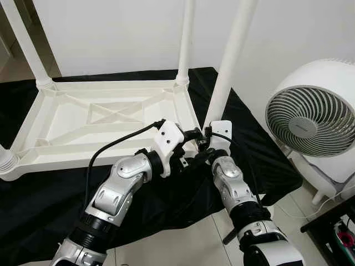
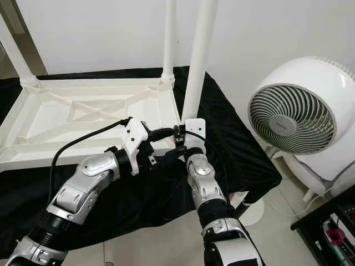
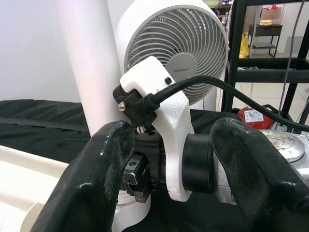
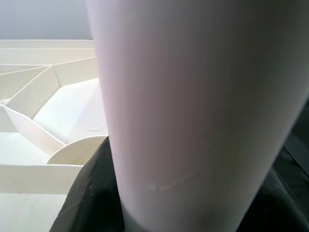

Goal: Building children table

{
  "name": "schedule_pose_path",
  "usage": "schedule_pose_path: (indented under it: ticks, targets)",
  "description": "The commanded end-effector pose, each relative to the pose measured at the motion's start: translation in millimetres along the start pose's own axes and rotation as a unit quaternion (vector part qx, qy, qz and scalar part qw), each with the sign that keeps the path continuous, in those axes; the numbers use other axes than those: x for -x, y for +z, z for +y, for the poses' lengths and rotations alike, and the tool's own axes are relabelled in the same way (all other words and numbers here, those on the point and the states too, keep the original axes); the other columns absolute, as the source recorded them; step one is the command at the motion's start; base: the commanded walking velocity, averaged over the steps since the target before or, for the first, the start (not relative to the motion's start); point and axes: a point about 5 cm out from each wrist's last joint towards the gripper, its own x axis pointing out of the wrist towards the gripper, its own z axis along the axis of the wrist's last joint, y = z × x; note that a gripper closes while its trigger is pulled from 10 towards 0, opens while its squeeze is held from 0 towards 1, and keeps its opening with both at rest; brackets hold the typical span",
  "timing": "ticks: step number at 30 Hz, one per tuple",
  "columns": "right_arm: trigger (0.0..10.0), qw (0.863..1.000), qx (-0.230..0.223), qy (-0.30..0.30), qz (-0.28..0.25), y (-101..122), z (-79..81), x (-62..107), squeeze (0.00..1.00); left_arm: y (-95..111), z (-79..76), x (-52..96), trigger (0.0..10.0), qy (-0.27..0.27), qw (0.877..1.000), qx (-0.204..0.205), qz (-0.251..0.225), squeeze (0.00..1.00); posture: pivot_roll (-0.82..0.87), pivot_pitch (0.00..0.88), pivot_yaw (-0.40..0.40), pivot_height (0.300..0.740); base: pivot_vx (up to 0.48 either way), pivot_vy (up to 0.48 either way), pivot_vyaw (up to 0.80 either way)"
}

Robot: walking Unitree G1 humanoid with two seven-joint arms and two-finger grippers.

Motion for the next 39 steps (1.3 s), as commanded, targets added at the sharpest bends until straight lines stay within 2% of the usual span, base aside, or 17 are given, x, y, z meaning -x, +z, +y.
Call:
schedule_pose_path:
  ticks: [1,2,3,5,6,7,8,9,14,20,22,23,26,27,31,34,39]
  targets:
    - [0.0,0.999,-0.01,-0.015,0.034,-14.4,-7.1,6.3,0.0,-1.9,-1.2,0.4,10.0,0.001,1.0,-0.002,0.003,0.0,0.07,0.0,-0.054,0.74,0.0,0.0,0.0]
    - [0.0,0.999,-0.006,-0.023,0.038,-15.1,-11.2,7.5,0.0,-2.6,-2.2,1.3,10.0,0.004,1.0,-0.001,0.004,0.0,0.07,0.007,-0.061,0.74,0.0,0.0,0.0]
    - [9.3,0.999,-0.003,-0.037,0.038,-14.8,-15.0,8.6,0.0,-3.9,-3.5,2.4,10.0,0.006,1.0,0.001,0.006,0.0,0.07,0.01,-0.063,0.74,0.0,0.0,0.0]
    - [9.3,0.998,0.0,-0.047,0.037,-14.5,-17.4,9.3,0.0,-4.7,-4.4,3.2,10.0,0.006,1.0,0.001,0.008,0.0,0.07,0.01,-0.063,0.74,0.0,0.0,0.0]
    - [10.0,0.998,0.001,-0.053,0.037,-14.2,-18.6,9.7,0.0,-5.1,-4.8,3.5,10.0,0.007,1.0,0.001,0.009,0.0,0.07,0.01,-0.063,0.74,0.0,0.0,0.0]
    - [10.0,0.998,0.001,-0.053,0.037,-14.2,-18.6,9.7,0.0,-5.1,-4.8,3.5,10.0,0.007,1.0,0.001,0.009,0.0,0.07,0.01,-0.063,0.74,0.0,0.0,0.0]
    - [10.0,0.998,0.0,-0.062,0.032,-13.3,-20.2,11.1,0.86,-5.4,-4.9,4.1,10.0,0.008,1.0,0.001,0.011,0.0,0.08,0.018,-0.066,0.74,0.0,0.0,0.0]
    - [10.0,0.998,-0.006,-0.063,0.021,-11.5,-21.6,13.0,1.0,-6.1,-4.4,4.3,10.0,0.012,1.0,0.002,0.014,0.0,0.07,0.023,-0.065,0.74,0.0,0.0,0.0]
    - [10.0,0.998,-0.021,-0.066,-0.012,-4.0,-29.8,19.8,1.0,-7.4,-2.1,4.5,10.0,0.024,1.0,0.003,0.019,0.0,0.07,0.034,-0.069,0.74,0.0,0.0,0.0]
    - [10.0,0.997,-0.018,-0.075,-0.028,-0.5,-38.5,26.5,1.0,-8.4,-1.4,6.2,10.0,0.028,0.999,0.002,0.021,0.0,0.07,0.039,-0.068,0.74,0.0,0.0,0.0]
    - [10.0,0.996,-0.014,-0.074,-0.044,1.9,-46.0,37.8,1.0,-9.0,0.0,7.4,10.0,0.032,0.999,0.003,0.023,0.0,0.07,0.049,-0.064,0.74,0.0,0.0,0.0]
    - [10.0,0.996,-0.014,-0.066,-0.054,3.0,-47.8,45.3,0.79,-9.0,1.4,7.8,10.0,0.035,0.999,0.004,0.024,0.0,0.06,0.053,-0.061,0.74,0.0,0.0,0.0]
    - [10.0,0.996,-0.013,-0.06,-0.06,4.0,-48.5,50.5,0.79,-9.0,2.3,8.1,10.0,0.037,0.999,0.004,0.024,0.0,0.06,0.053,-0.061,0.74,0.0,0.0,0.0]
    - [10.0,0.996,-0.031,-0.05,-0.064,4.1,-48.5,59.9,0.0,-8.2,5.2,9.0,10.0,0.043,0.999,0.003,0.025,0.0,0.06,0.059,-0.057,0.74,0.0,0.0,0.0]
    - [10.0,0.996,-0.038,-0.044,-0.071,4.7,-48.0,69.4,0.0,-7.5,6.8,10.5,10.0,0.046,0.999,0.002,0.025,0.0,0.06,0.07,-0.05,0.74,0.0,0.0,0.0]
    - [10.0,0.995,-0.038,-0.019,-0.094,8.9,-44.7,89.5,0.0,-7.9,14.1,13.3,10.0,0.067,0.997,-0.002,0.032,0.0,0.06,0.089,-0.037,0.74,0.0,0.0,0.0]
    - [10.0,0.993,-0.051,-0.01,-0.104,11.7,-42.9,94.0,0.0,-8.4,15.1,14.7,10.0,0.072,0.997,-0.002,0.034,0.0,0.05,0.1,-0.024,0.74,0.0,0.0,0.0]
